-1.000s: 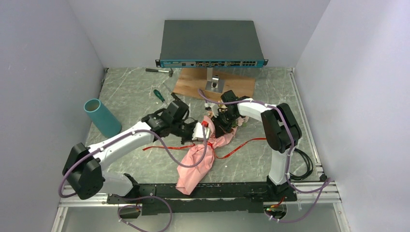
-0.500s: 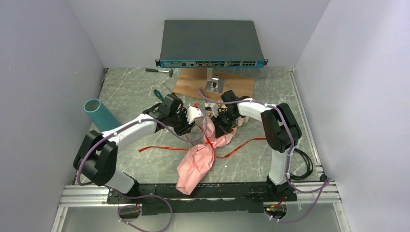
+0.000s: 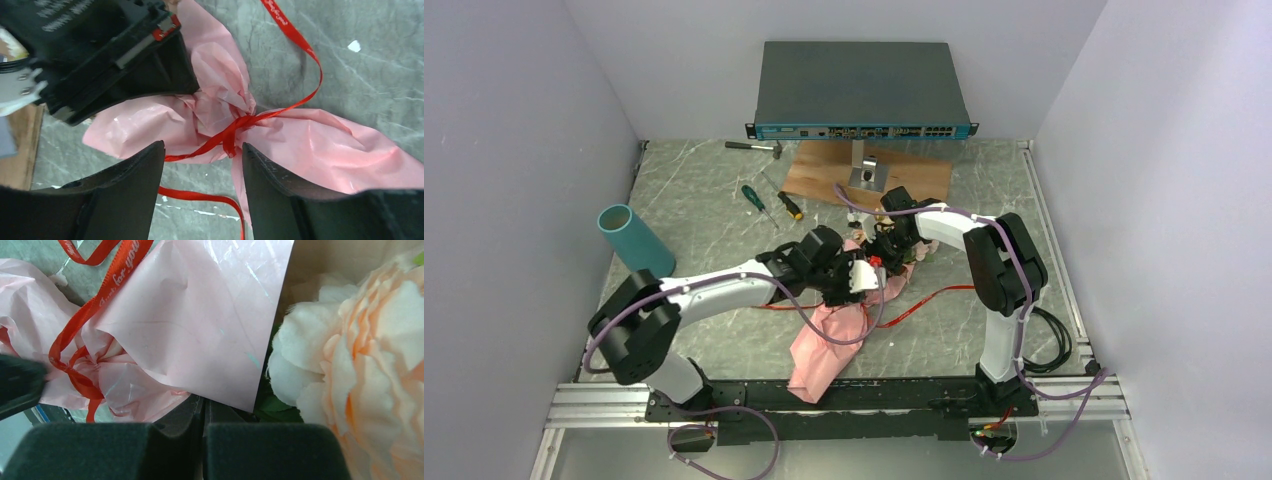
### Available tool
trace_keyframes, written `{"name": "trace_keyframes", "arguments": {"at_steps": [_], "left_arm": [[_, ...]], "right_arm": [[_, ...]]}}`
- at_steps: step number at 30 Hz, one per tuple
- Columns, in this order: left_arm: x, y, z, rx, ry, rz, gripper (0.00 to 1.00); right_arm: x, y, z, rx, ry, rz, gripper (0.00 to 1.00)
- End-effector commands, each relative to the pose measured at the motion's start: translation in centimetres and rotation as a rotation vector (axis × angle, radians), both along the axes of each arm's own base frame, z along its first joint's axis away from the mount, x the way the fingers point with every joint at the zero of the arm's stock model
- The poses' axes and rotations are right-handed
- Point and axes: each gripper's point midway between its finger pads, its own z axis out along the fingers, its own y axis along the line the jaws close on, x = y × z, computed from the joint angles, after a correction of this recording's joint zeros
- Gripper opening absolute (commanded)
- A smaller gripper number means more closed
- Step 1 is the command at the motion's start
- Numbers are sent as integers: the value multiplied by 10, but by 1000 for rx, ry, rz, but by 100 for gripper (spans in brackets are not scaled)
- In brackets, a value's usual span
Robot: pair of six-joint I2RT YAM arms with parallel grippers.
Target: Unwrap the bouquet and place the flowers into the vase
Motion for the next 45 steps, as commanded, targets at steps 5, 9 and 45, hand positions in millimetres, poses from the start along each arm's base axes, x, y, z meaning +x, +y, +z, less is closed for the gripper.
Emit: {"name": "trace_keyframes", "arguments": {"at_steps": [5,9,45], "left_arm": [[19,-23,-16,53,-115,32,63],[31,-17,-30,110,-134,92,61],[52,40,29,-96,-3,338,40]], "right_arm": [[3,-25,-45,-155,-30,19,0],[3,-25,-45,-158,-30,19,0],[2,-26,-48,-166,-22,23,0]]}}
